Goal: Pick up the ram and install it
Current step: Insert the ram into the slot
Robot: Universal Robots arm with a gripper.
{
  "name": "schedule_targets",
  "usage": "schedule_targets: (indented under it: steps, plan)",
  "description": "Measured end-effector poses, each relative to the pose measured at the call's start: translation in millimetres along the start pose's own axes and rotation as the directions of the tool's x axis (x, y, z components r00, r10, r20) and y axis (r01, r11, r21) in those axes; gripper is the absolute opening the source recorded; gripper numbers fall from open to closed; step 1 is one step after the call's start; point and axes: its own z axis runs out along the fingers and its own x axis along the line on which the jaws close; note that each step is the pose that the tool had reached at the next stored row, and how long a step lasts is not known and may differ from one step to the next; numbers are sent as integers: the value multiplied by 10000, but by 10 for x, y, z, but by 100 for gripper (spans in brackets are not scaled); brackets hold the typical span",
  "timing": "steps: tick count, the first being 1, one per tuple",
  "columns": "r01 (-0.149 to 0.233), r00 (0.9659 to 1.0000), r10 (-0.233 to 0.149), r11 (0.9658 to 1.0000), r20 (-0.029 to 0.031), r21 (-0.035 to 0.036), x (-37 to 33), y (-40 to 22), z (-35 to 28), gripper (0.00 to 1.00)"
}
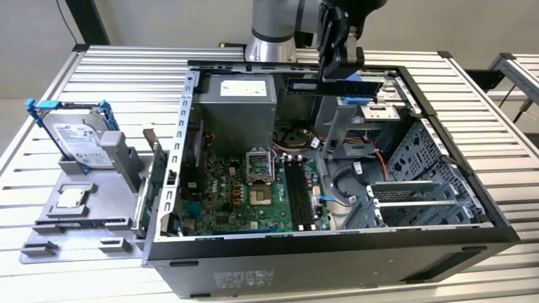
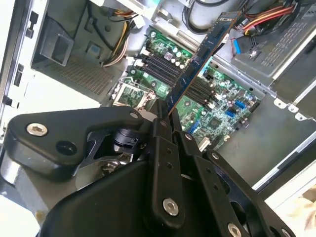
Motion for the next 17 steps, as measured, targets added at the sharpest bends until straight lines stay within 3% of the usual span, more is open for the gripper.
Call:
schedule_targets:
  steps: [3, 6, 17]
  plan:
    - [-530, 9986, 530, 9986, -4, 28, 0, 0, 0, 0]
    - [-1002, 9950, 1002, 9950, -6, 53, 0, 0, 0, 0]
    - [-1842, 9829, 1842, 9828, -7, 94, 71, -4, -3, 0]
